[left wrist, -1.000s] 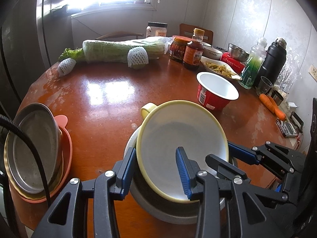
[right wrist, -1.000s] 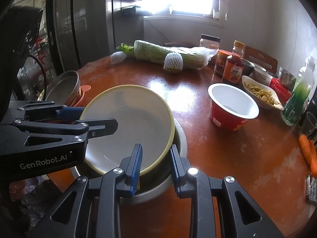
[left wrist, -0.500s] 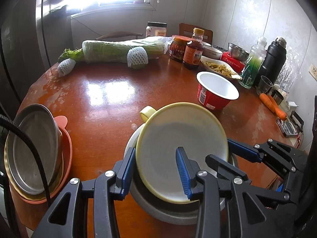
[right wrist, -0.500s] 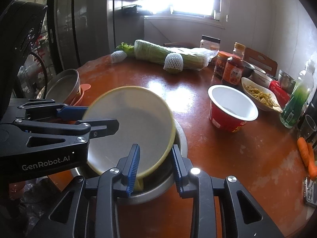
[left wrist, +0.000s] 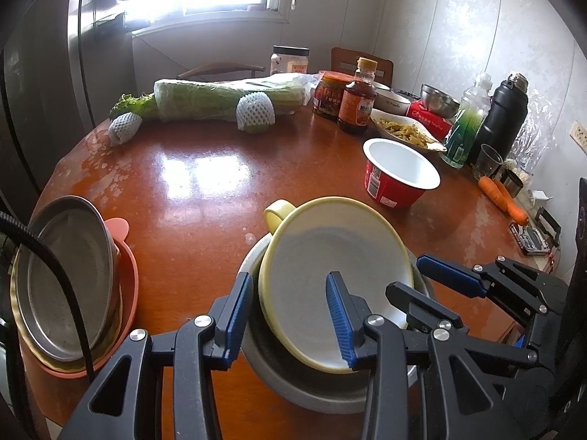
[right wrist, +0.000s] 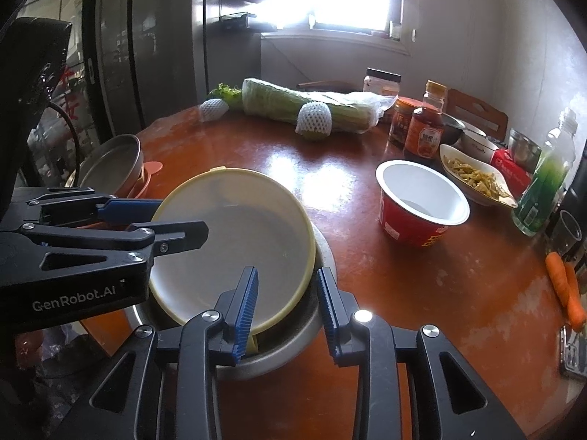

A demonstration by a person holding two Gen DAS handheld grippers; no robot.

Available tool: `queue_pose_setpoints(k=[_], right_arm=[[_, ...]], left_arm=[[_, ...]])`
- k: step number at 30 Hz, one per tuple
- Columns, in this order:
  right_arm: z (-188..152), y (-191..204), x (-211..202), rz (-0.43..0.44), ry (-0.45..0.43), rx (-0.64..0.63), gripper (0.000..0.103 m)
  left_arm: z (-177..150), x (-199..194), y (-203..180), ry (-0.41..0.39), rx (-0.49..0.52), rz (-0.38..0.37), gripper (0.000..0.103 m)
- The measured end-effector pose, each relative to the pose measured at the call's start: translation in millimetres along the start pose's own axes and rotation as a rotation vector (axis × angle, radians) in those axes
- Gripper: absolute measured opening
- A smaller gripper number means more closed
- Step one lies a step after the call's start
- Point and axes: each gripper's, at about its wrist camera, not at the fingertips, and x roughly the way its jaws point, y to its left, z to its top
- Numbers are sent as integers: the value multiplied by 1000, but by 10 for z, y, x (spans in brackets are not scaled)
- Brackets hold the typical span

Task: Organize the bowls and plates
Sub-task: 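Lower the yellow bowl into the steel bowl and open the left tool, then withdraw the left tool toward the white bowl with red exterior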

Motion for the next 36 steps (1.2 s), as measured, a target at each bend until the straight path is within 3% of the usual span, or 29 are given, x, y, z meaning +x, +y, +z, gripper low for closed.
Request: queue_pose_setpoints(k=[22, 27, 36], right_arm=[[19, -58, -160, 4, -38, 44, 48], [13, -78, -186, 1, -44, 55, 52], [-20, -144, -238, 15, -61, 84, 56]], left_arm=[[11, -179, -7, -45, 10, 12, 49], [20, -234, -12, -63, 8, 11, 59], [53, -291, -75, -84, 21, 12, 61]])
